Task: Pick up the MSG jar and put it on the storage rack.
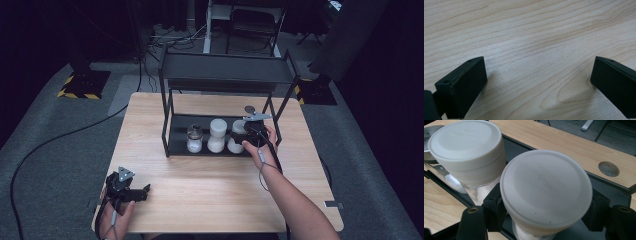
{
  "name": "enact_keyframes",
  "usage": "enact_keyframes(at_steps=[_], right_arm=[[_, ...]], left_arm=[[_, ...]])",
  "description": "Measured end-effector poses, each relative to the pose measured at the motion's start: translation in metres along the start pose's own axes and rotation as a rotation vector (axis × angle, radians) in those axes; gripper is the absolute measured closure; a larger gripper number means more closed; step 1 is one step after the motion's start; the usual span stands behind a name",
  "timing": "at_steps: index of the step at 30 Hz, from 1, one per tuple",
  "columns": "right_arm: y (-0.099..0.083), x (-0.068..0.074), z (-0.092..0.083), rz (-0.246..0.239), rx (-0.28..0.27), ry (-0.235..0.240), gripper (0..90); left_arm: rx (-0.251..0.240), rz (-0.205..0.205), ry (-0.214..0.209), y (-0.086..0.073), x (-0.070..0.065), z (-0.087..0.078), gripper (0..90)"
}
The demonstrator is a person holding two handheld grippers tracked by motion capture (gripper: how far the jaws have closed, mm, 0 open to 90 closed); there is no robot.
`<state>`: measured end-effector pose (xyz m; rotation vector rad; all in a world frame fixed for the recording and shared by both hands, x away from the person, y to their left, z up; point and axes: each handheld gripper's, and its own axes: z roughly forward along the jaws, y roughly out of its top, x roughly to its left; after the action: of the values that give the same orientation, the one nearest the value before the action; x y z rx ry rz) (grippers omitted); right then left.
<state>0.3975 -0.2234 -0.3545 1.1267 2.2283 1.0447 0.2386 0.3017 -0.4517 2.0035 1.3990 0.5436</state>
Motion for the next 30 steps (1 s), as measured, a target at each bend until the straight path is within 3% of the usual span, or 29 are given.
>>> enact_keyframes(at_steps=[4,8,11,21,30], right_arm=[[0.001,0.000,0.000,-0.002,0.006,0.001,31.7],[0.000,0.000,-0.007,0.013,-0.017,0.007,18.9],[0.002,0.001,-0.017,0.016,-0.039,0.003,15.1],[0.006,-0.001,-0.055,-0.001,-0.090,0.004,10.9],[-0.007,-0.002,-0.084,0.002,-0.149,0.008,7.3]], left_arm=[[0.000,0.000,0.000,0.000,0.000,0.000,0.2],[0.000,0.000,0.000,0.000,0.000,0.000,0.2],[0.000,0.000,0.000,0.000,0.000,0.000,0.2],[0.000,0.000,0.000,0.000,0.000,0.000,0.2],[0.000,0.000,0.000,0.000,0.000,0.000,0.2]])
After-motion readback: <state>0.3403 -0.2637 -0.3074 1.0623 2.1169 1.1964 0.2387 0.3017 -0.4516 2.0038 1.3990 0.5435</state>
